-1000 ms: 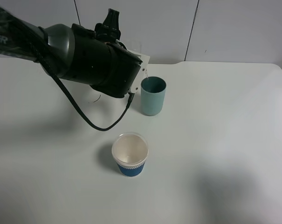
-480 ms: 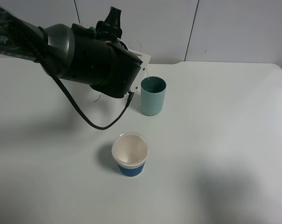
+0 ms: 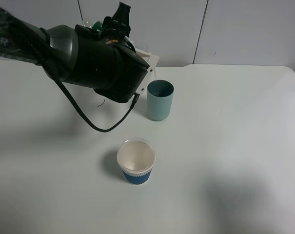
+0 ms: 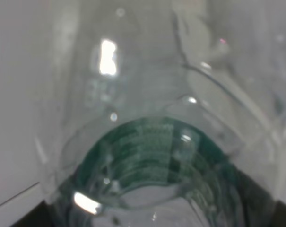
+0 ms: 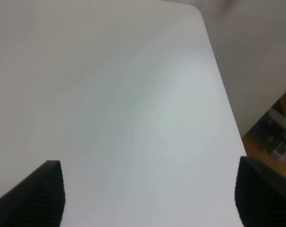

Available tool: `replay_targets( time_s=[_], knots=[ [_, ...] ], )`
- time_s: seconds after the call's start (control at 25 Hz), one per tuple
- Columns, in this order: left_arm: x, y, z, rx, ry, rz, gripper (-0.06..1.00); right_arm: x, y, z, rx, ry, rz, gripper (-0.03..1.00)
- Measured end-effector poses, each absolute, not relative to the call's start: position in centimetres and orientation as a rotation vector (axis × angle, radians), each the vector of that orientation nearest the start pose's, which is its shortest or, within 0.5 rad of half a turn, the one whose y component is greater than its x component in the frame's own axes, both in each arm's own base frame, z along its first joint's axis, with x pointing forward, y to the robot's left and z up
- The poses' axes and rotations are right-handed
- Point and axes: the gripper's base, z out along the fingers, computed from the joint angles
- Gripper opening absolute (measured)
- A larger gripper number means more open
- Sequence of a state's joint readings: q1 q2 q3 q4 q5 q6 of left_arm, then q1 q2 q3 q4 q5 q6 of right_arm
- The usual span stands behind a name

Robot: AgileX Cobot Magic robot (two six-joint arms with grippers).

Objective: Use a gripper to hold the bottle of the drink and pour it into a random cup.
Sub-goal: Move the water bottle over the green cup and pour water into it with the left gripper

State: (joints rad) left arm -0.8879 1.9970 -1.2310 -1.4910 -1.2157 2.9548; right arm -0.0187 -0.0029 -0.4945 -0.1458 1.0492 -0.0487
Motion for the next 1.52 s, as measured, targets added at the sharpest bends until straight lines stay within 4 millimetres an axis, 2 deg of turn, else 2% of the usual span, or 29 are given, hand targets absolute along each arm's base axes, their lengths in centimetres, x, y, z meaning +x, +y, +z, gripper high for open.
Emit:
replay_targets(
  time_s=[1.52],
  knots=[
    [31.25, -25.45, 21.46, -2.170, -1.746, -2.342, 0.52, -0.49, -1.14, 27.73, -0.025, 2.034, -0.217, 0.74]
  ],
)
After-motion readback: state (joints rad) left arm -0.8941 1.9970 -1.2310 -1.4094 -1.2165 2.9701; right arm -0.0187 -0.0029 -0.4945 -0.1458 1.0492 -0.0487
